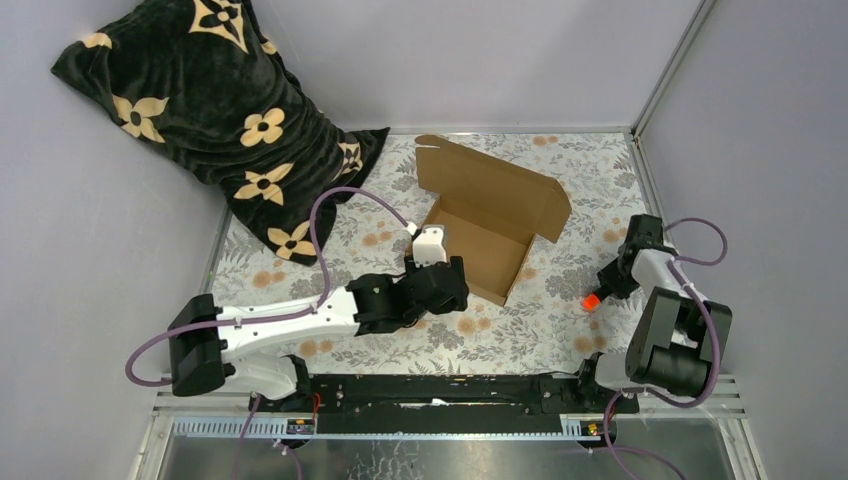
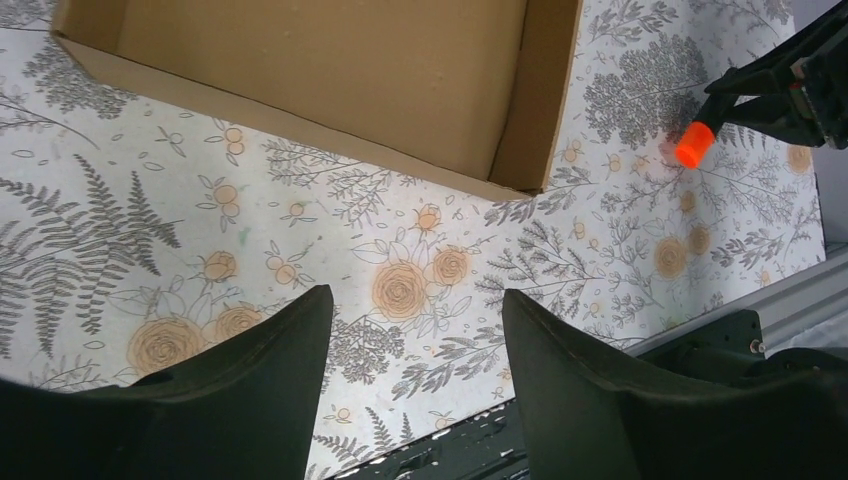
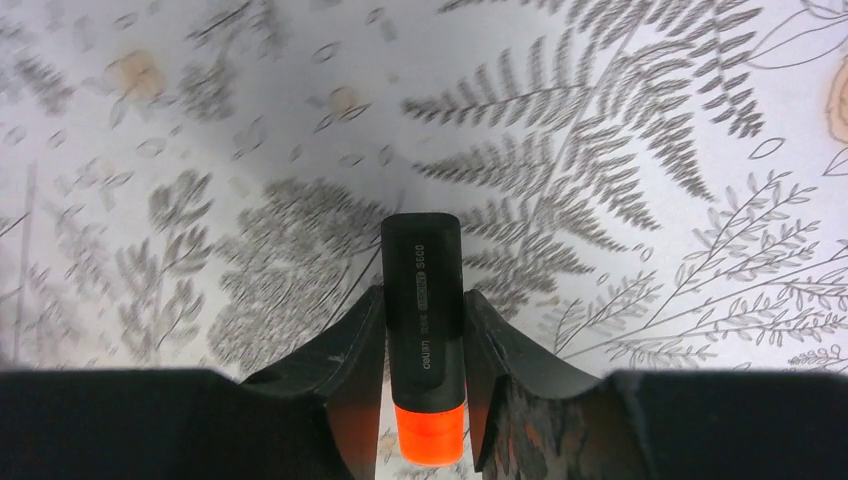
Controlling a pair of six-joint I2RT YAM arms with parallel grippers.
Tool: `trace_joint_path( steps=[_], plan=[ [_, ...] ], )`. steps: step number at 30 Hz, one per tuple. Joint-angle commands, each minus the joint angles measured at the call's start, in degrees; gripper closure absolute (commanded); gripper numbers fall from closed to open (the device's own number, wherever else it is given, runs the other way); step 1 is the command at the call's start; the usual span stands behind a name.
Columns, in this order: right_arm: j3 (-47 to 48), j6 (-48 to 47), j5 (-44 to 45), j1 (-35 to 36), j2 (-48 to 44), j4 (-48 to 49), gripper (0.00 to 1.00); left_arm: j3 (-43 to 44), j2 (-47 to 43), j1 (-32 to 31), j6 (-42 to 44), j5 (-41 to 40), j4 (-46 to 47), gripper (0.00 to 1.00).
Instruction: Fold the paper box
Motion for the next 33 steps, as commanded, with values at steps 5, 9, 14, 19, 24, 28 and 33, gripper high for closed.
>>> trace_joint_path(
  steps=[5,9,14,19,24,28,33],
  plan=[
    [9.36,-4.21,1.63,7.65,-11.38,-9.22,0.95,-2.73,-4.68,1.36,-1.05,-5.19,-2.40,0.27],
    [13.18,-5.67,1.80,11.09,-15.37,-14.10,0.95,-6.18,-7.87,7.79,-0.08,-1.06,-0.26,0.27],
    [17.55,-5.51,0.23,15.99,-19.43,-19.45,0.96,-8.06,-11.34,18.05,3.04,3.71,1.34,0.26],
    [22.00,-3.88,-0.02,23.97,-22.46,-24.69,0.96,-7.35,-12.63,26.29,6.53,8.00,1.70,0.25],
    [25.55,-1.26,1.19,31.61,-23.28,-30.18,0.98,-6.35,-11.47,30.97,7.74,11.71,2.83,0.25],
    [26.93,0.40,1.78,37.63,-23.55,-32.28,0.99,-5.83,-9.95,32.68,8.37,12.95,3.66,0.24],
    [29.44,0.51,2.78,47.17,-18.76,-30.48,0.99,-6.37,-9.27,34.78,8.69,14.79,4.74,0.24]
  ],
)
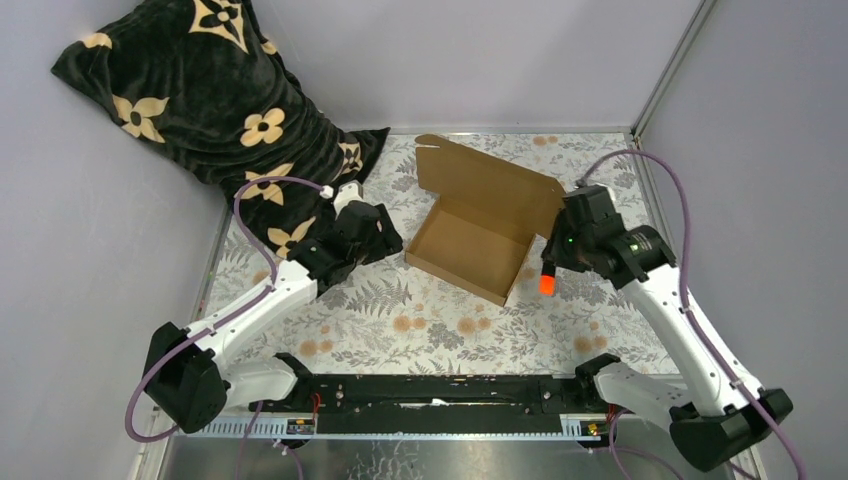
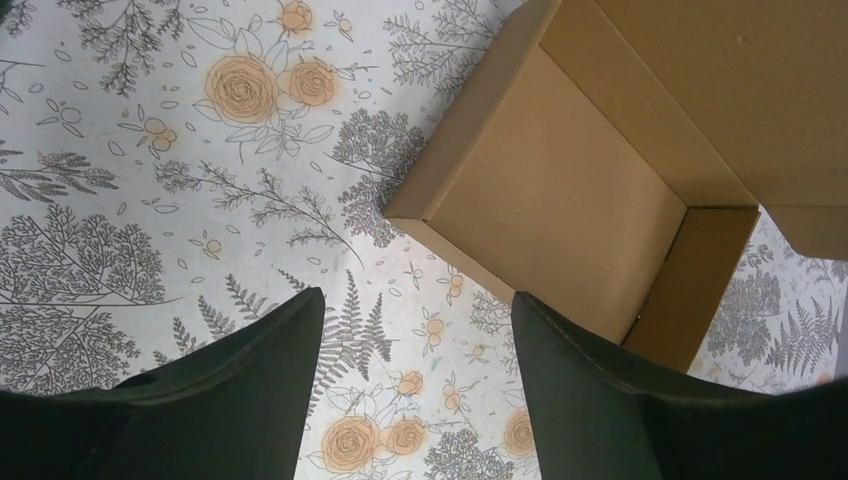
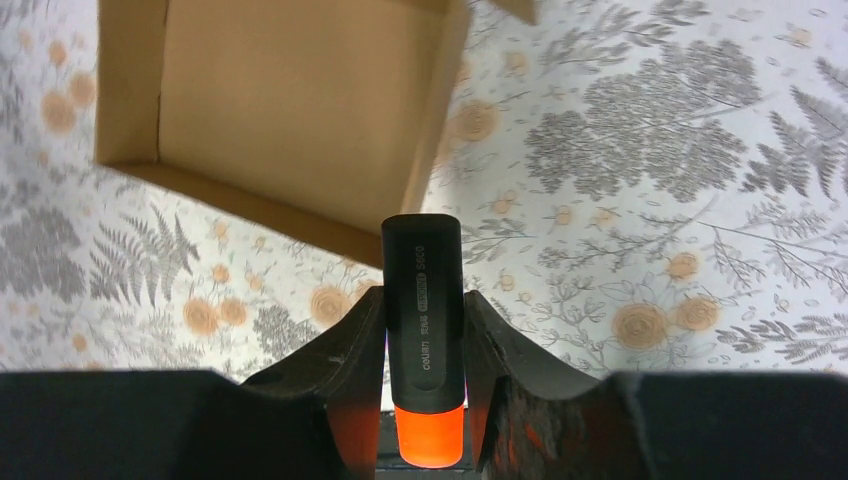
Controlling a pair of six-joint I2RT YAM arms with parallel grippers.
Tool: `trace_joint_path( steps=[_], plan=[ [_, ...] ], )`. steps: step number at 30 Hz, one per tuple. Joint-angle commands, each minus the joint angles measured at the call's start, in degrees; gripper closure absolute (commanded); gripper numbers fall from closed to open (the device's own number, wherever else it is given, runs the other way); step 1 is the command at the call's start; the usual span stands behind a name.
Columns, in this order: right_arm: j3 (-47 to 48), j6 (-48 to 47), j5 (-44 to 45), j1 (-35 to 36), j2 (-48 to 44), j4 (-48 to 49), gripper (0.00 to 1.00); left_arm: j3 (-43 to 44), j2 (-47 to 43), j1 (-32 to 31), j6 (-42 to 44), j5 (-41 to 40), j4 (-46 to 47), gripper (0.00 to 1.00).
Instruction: Fold the paper box
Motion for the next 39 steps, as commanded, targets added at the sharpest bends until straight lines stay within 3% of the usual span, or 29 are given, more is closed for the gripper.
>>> trace_joint_path(
  steps=[1,5,11,19,28,34,39],
  plan=[
    [4.29,0.56,2.66,8.23,4.61,1.68,0.99,1.04,0.26,1.86,1.80,2.41,3.85,0.24],
    [5.26,-3.84,-0.05,13.08,11.05,9.28,0.99,0.89,0.18,2.59,2.20,2.76,3.56,0.24],
    [8.21,-16.91,-3.26,13.65,21.54,19.58,0.99,1.00,0.64,3.86,2.98,3.17,3.19,0.24],
    [16.19,-27.69,-7.08,13.92,33.08,24.42,0.98,1.09,2.45,4.78,3.63,3.49,3.42,0.24],
    [15.63,-32.22,-2.83,17.57,39.23,27.71,0.68,0.27,3.73,5.29,3.92,3.73,4.55,0.24],
    [13.95,-32.14,-0.17,19.27,41.31,29.56,0.35,0.13,3.75,5.38,3.92,3.90,4.42,0.24],
    [14.70,-31.48,-1.46,19.43,38.57,29.43,0.28,0.49,3.85,5.55,4.30,3.75,4.30,0.24]
  ],
)
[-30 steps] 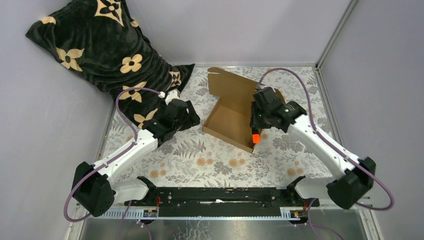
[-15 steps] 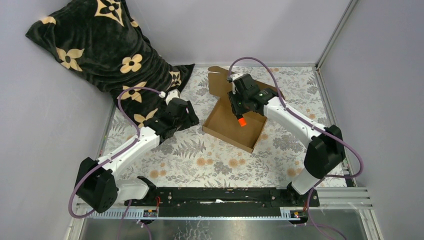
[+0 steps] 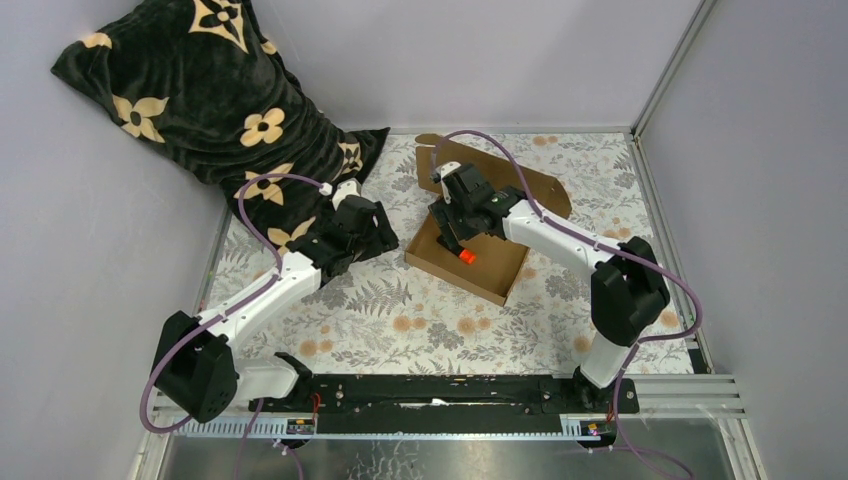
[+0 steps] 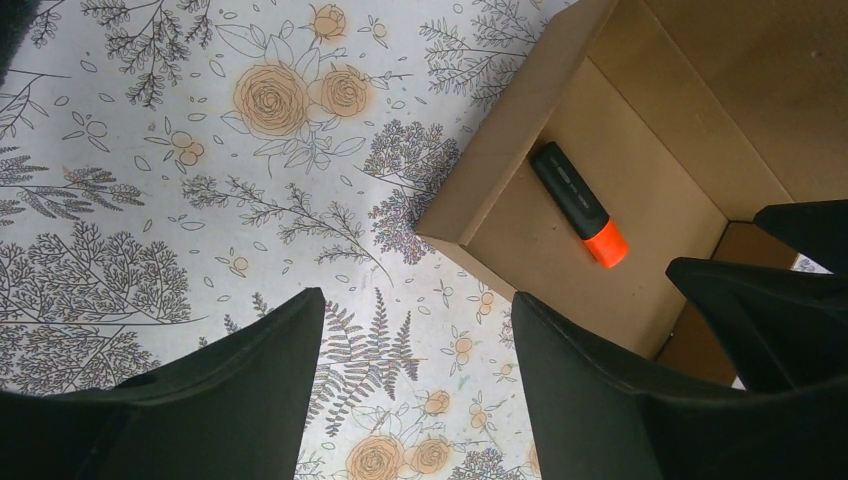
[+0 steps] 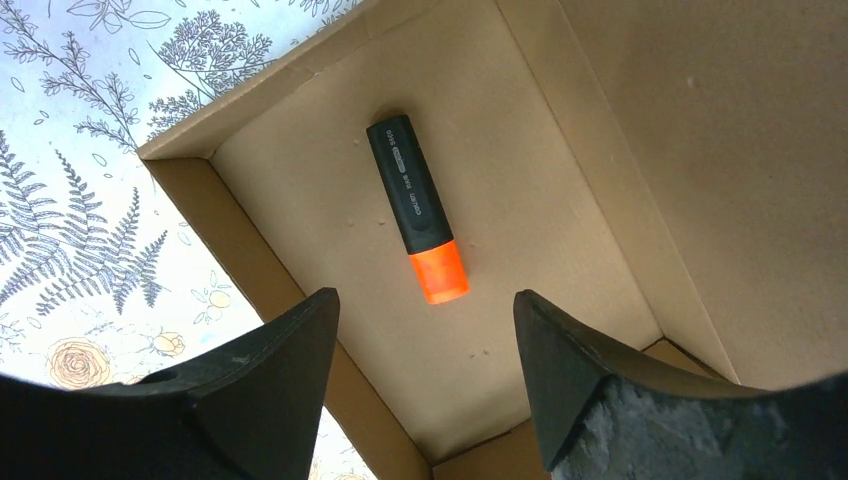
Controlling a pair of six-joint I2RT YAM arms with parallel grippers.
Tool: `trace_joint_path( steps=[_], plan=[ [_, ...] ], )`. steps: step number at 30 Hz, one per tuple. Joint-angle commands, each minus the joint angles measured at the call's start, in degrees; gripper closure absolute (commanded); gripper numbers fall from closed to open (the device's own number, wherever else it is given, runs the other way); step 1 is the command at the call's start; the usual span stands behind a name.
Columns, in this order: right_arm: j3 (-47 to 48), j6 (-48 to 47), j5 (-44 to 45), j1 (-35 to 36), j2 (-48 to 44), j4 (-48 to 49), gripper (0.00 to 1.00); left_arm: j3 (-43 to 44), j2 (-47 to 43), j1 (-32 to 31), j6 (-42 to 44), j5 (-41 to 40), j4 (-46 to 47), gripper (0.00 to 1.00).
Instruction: Fold the paper box
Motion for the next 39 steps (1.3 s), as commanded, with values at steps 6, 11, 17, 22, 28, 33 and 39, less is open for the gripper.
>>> trace_joint_path(
  steps=[6,11,17,22,28,33,39],
  plan=[
    [4.19,-0.42,-1.63,0.41,-12.48,0.03,0.13,7.76,1.53,1.58,9.28,2.37,2.42,0.14],
    [5.30,-2.66,2.85,0.30,-18.87,-3.12,0.04,20.55,8.24,4.75,17.56,7.98,-0.05,0.02],
    [3.23,-1.72,13.11,-1.08,-28.06,-2.49,0.00,31.75,14.51,8.35,20.88,13.76,-1.42,0.01],
    [3.13,10.30,17.78,-14.04,-32.08,-9.85,0.00,33.34,13.03,9.93,20.74,12.63,-3.30,0.01],
    [-5.90,21.89,22.76,-25.83,-34.96,-16.50,0.00,28.12,10.15,12.74,18.10,9.78,-3.47,0.01],
    [-16.41,25.65,21.33,-31.58,-38.49,-12.98,0.00,25.95,8.79,13.51,17.68,9.77,-3.41,0.01],
    [-27.69,30.00,11.58,-32.39,-34.38,-7.17,0.00,24.93,9.49,13.59,17.47,10.38,-3.23,0.01]
  ],
)
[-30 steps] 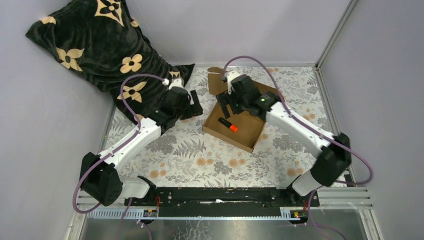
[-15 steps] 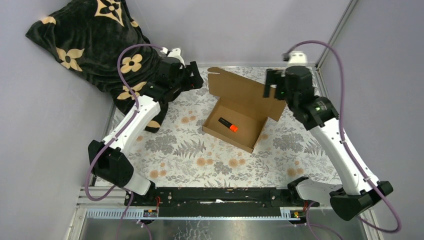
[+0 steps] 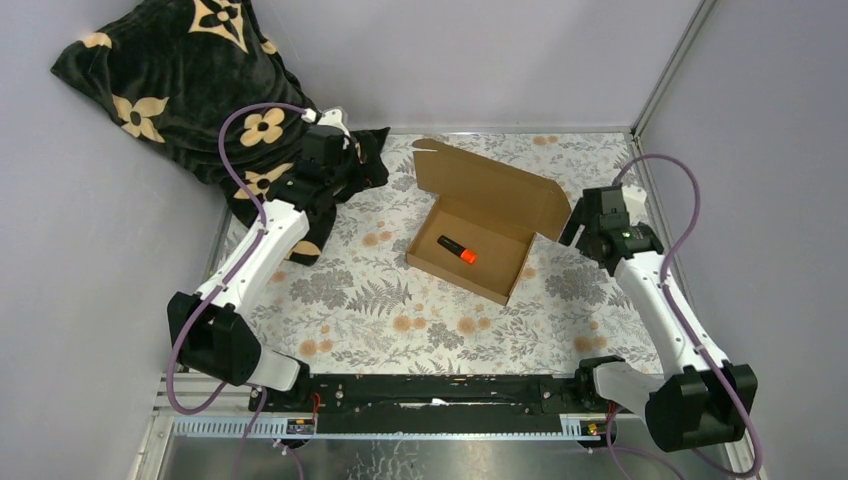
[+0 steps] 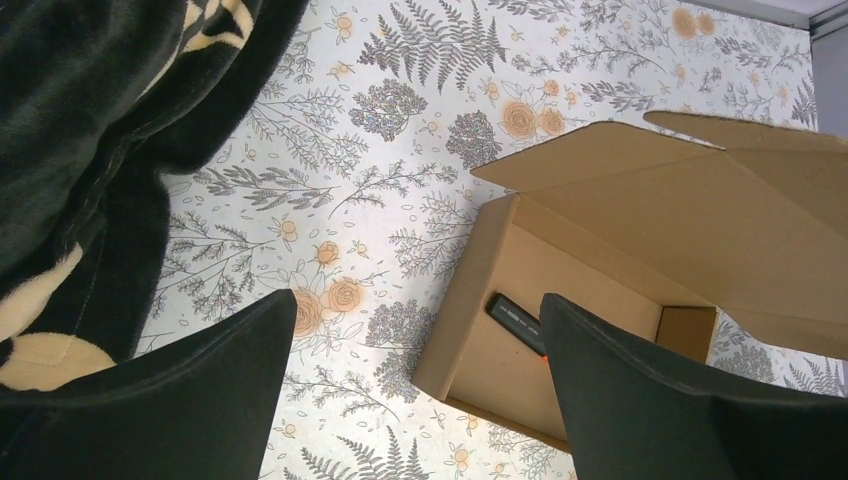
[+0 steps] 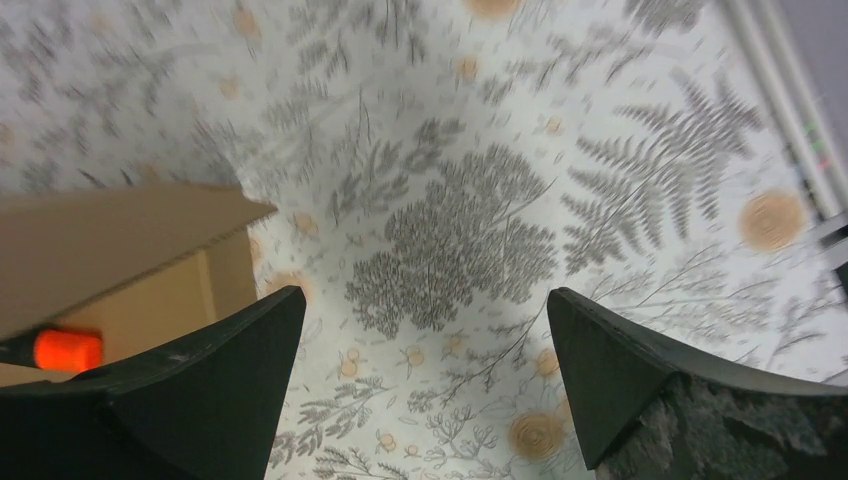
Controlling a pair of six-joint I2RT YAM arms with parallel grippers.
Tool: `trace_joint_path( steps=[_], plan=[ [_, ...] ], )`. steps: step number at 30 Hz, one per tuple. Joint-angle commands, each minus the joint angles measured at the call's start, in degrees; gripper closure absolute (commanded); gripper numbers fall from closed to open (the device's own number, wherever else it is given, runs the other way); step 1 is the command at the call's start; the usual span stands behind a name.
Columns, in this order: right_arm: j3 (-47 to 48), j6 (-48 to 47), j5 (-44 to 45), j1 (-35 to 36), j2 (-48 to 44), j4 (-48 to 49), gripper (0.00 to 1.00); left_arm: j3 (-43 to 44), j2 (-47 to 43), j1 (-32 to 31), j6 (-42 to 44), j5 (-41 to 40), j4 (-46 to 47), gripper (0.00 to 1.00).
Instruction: Fold the paper box
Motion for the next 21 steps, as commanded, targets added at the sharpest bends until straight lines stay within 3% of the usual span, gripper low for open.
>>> trace_joint_path(
  steps=[1,10,21],
  plan=[
    [-6.95,5.86,-6.61,-0.19,2.49,6.97,0.00,-0.99,-0.62,0.27,-0.15,0.11,0.36,0.01],
    [-12.91,10.62,-18.00,-0.19,11.27,18.34,0.00,-2.01,-0.36,0.56,0.29,0.02,0.51,0.01],
    [-7.51,7.43,-26.74,-0.19,23.02,28.88,0.00,-2.80,0.65,0.65,-0.10,-0.15,1.04,0.01]
  ],
)
